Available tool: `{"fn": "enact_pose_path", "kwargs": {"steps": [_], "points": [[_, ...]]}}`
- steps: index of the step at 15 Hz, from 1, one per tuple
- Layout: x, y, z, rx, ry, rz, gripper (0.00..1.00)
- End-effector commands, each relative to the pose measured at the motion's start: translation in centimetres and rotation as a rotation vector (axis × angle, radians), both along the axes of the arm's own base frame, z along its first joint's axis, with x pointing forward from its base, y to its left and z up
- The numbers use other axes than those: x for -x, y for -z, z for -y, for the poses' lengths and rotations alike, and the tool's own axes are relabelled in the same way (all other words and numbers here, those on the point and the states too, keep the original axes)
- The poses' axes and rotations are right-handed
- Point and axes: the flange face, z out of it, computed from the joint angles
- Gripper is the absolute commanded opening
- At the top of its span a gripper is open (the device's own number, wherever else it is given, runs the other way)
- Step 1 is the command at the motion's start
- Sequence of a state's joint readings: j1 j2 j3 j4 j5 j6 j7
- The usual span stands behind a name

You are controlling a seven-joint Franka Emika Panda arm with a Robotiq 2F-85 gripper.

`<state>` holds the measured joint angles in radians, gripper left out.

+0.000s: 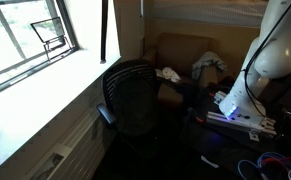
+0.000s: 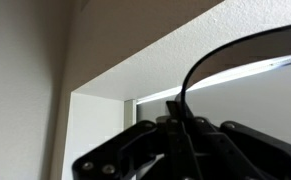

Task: Take the belt off the seat and put it on the back of the chair

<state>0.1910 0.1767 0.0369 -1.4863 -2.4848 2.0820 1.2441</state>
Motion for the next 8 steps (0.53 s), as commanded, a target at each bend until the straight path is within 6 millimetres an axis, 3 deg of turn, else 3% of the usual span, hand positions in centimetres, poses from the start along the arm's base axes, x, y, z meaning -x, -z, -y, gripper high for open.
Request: {"fn": "enact_pose_path", "kwargs": {"steps": [1,6,8], "points": [[0.5,0.2,-0.6,0.009,-0.030,-0.017,0.01],[2.3,4.5,-6.7,0.020,-0.177,-0.178,0.01],[3.0,5.8,-8.2,-0.021,-0.226,-0.259,0.01]]}}
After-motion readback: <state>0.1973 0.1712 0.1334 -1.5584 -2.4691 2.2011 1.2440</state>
